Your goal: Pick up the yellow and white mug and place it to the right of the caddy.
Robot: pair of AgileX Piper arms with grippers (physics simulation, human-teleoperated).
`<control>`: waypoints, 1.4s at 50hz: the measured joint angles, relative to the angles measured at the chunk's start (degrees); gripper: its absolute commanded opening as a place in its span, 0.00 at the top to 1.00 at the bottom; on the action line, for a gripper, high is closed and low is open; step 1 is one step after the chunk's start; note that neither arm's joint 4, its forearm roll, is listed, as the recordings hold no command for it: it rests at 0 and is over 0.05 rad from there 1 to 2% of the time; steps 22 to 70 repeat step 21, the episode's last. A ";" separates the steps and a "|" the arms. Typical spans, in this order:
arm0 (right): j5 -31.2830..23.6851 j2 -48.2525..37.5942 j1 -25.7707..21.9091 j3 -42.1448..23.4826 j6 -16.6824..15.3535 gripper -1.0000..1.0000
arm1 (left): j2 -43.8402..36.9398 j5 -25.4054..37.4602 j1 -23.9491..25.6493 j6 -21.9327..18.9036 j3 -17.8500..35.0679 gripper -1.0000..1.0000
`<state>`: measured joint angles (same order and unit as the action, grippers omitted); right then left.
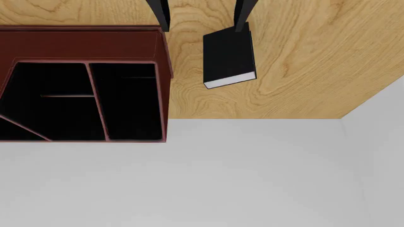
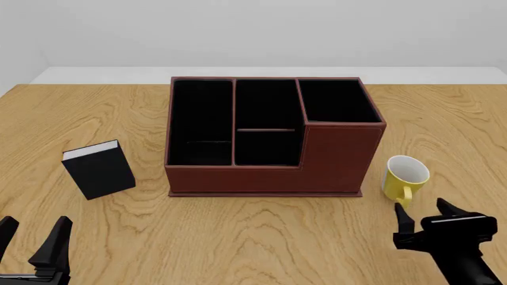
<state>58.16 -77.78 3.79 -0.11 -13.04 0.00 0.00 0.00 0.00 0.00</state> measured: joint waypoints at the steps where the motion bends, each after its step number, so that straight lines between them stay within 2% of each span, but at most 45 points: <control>1: -1.71 1.95 -0.03 0.01 -0.08 0.00 | 0.00 0.00 0.00 0.00 0.00 0.00; 14: -21.63 24.83 -0.86 0.05 -1.10 0.00 | 0.00 0.00 0.00 0.00 0.00 0.00; 21: -29.82 34.15 -1.39 0.06 -1.71 0.00 | 0.00 0.00 0.00 0.00 0.00 0.00; 70: -29.82 34.15 -1.39 0.06 -1.71 0.00 | 0.00 0.00 0.00 0.00 0.00 0.00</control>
